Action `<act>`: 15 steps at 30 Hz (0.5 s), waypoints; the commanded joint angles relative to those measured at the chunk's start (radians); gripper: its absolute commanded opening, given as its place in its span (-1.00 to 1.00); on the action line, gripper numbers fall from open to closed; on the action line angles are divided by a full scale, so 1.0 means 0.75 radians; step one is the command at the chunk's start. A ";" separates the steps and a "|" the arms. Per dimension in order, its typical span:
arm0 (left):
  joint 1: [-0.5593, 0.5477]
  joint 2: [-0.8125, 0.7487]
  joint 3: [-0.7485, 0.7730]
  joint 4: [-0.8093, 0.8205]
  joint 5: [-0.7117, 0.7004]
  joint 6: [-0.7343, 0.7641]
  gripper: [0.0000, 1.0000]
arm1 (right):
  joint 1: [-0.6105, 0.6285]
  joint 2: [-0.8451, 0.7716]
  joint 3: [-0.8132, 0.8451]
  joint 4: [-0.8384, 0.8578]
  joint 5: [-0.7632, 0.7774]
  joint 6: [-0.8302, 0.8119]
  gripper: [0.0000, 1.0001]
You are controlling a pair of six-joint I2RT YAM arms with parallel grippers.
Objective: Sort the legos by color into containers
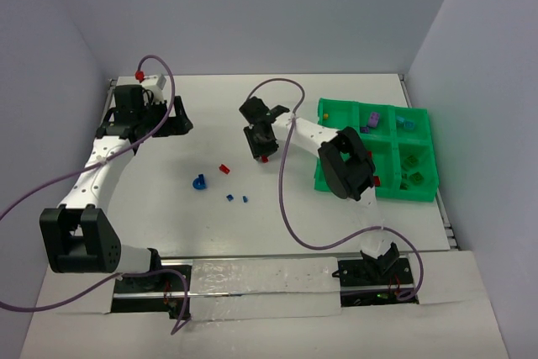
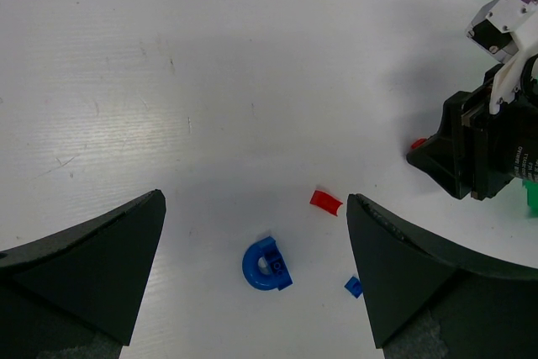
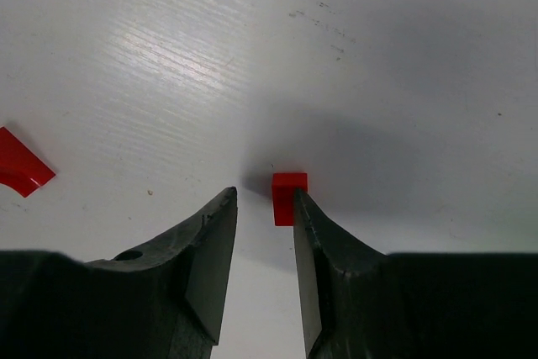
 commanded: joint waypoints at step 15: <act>0.006 0.033 0.051 0.040 0.069 -0.010 0.96 | -0.015 -0.238 -0.133 0.095 -0.012 -0.139 -0.18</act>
